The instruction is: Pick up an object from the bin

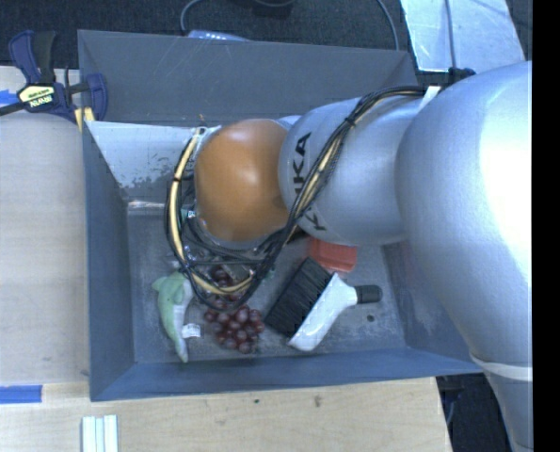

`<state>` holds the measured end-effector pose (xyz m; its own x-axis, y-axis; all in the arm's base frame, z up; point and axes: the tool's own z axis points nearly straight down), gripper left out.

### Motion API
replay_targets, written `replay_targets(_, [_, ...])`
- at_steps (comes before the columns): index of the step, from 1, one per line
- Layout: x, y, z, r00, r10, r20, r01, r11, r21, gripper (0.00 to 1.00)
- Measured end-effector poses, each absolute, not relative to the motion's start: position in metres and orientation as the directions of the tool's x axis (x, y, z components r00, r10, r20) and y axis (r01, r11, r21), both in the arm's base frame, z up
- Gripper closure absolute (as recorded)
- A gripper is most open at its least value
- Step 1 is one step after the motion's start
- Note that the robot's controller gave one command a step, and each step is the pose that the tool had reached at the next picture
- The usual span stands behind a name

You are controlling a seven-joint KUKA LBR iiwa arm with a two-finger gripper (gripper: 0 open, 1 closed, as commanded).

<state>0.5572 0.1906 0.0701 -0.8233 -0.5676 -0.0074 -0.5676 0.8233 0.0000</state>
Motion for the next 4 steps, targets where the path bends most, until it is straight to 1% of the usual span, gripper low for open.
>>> replay_targets(1, [0.532, 0.158, 0.07, -0.841, -0.541, -0.012, -0.541, 0.841, 0.001, 1.0])
replay_targets(2, [0.532, 0.158, 0.07, -0.841, -0.541, -0.011, -0.541, 0.841, 0.001, 1.0])
replay_targets(3, [0.537, 0.163, 0.115, -0.835, -0.55, -0.004, -0.55, 0.835, 0.003, 1.0])
replay_targets(4, [0.54, 0.174, 0.205, -0.842, -0.54, -0.014, -0.54, 0.842, 0.001, 1.0])
